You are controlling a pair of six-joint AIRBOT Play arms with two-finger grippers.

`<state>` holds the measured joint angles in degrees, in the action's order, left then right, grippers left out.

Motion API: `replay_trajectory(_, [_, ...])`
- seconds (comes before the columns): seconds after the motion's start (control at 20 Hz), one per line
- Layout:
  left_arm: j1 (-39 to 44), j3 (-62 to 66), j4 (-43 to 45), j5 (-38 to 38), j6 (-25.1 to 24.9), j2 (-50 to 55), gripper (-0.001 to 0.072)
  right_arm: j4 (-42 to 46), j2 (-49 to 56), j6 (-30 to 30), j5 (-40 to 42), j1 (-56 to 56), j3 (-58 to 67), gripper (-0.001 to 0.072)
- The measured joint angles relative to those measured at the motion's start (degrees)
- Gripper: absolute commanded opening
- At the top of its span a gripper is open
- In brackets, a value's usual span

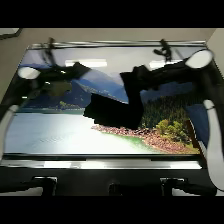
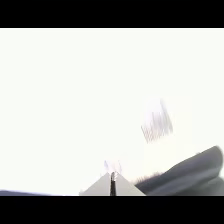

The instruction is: Fold the shirts.

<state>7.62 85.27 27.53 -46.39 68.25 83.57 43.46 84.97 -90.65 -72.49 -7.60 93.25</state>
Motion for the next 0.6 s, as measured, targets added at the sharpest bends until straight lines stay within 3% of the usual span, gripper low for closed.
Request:
replay_trajectory(0.1, [-5.57, 0.00, 1.88, -0.50, 1.05, -6.34, 0.0027, -0.31, 5.14, -0.15, 5.62, -5.49, 0.00, 0.0040])
replay_trajectory(0.15, [-7.76, 0.00, 2.34, -0.76, 1.25, -9.20, 0.0027, -0.68, 7.58, -0.96, 8.57, -7.74, 0.00, 0.0143])
replay_trajectory(0.25, [-10.91, 0.00, 3.26, -1.62, 1.86, -14.27, 0.0027, -1.73, 12.81, -3.43, 14.38, -11.54, 0.00, 0.0503])
replay_trajectory(0.3, [-11.85, 0.00, 3.45, -1.79, 1.92, -16.57, 0.0027, -3.34, 15.26, -4.50, 16.68, -12.96, -0.02, 0.0580])
replay_trajectory(0.45, [-13.31, -0.02, 4.07, -2.91, 2.32, -20.55, 0.0027, -8.28, 19.63, -5.38, 19.52, -14.53, -0.02, 0.0584])
replay_trajectory(0.6, [-13.84, -0.24, 5.64, -4.00, 2.47, -22.03, 0.0028, -7.37, 19.12, -4.22, 16.26, -11.23, -0.02, 0.0583])
